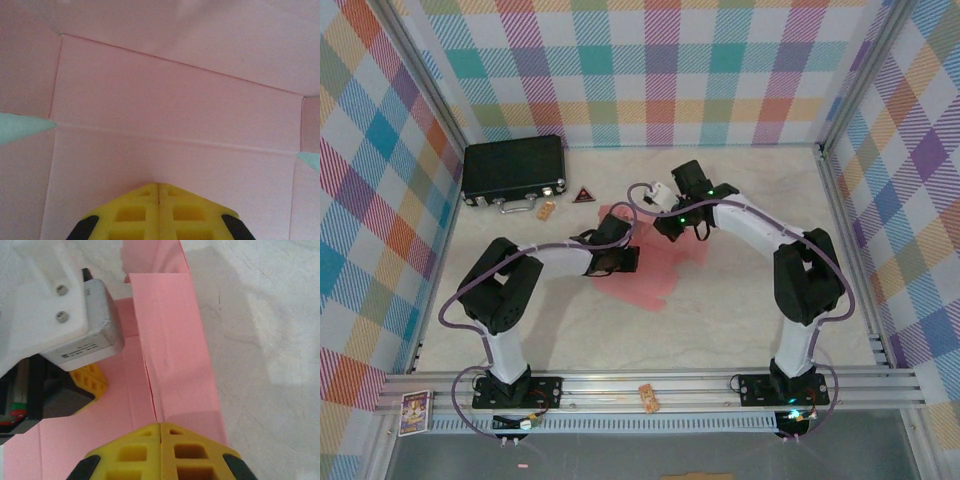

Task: Fold the paper box

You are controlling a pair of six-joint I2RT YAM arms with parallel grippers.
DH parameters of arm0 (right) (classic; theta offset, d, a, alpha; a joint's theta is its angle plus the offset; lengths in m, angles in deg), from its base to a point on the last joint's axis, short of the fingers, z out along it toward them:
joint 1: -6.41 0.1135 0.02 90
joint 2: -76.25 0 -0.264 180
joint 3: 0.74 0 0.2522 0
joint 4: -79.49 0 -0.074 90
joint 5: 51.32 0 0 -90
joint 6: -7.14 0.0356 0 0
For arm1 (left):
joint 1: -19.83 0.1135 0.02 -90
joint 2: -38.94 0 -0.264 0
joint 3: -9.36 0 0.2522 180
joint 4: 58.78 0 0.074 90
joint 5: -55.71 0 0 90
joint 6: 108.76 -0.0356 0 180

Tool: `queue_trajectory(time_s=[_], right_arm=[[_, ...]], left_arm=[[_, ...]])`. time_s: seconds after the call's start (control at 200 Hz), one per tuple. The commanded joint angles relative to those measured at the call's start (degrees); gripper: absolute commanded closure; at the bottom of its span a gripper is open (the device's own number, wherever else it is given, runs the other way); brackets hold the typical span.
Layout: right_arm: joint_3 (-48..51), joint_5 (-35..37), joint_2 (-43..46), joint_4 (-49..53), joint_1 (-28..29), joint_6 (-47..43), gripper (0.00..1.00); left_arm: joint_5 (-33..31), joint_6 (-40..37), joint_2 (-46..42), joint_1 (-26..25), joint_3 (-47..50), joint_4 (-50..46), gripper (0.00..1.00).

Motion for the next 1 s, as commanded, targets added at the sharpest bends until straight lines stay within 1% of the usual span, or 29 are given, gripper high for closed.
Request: queue_trajectory(time_s=[0.0, 0.14, 0.32, 0.495, 0.56, 0.73, 0.805, 0.88, 0.995], right_arm=[[0.56, 1.44, 0.68, -1.29, 0.38, 2.33, 1.0], [0.21, 2.81, 0.79, -1.34, 0.38, 2.63, 1.0], [-2.13, 7.48, -0.12, 0.53, 0.23, 0.48, 1.0], [-6.82, 6.29, -3.41, 4.29, -1.71, -0.06, 0.99], [-7.57, 5.09, -4.33, 4.78, -2.24, -0.37, 0.96], [-10.64, 3.14, -7.45, 7.41, -3.69, -0.69, 0.91], [-11.14, 1.74, -8.42, 7.68, -4.36, -1.13, 0.86], [-11.95, -0.29, -9.49, 8.41, -5.19, -1.63, 0.79], [-13.95, -3.13, -11.83, 10.04, -6.67, -1.76, 0.72]], left_arm=[[-1.48, -1.03, -1.71, -0.39, 2.76, -1.25, 1.0], [-2.39, -1.32, -1.79, -0.39, 3.29, -1.24, 1.0], [-1.46, -3.71, -1.8, -0.39, 3.2, -2.41, 1.0], [-0.74, -7.81, -2.98, -0.38, 3.01, -4.92, 1.0], [-0.43, -9.61, -3.37, -0.39, 2.9, -6.26, 1.0], [-0.58, -13.1, -4.2, -0.39, 2.67, -9.35, 1.0], [-1.06, -14.0, -4.44, -0.39, 2.81, -9.87, 1.0], [-1.25, -14.56, -4.39, -0.39, 2.69, -10.06, 1.0], [-1.18, -14.92, -4.12, -0.39, 2.54, -10.33, 1.0]])
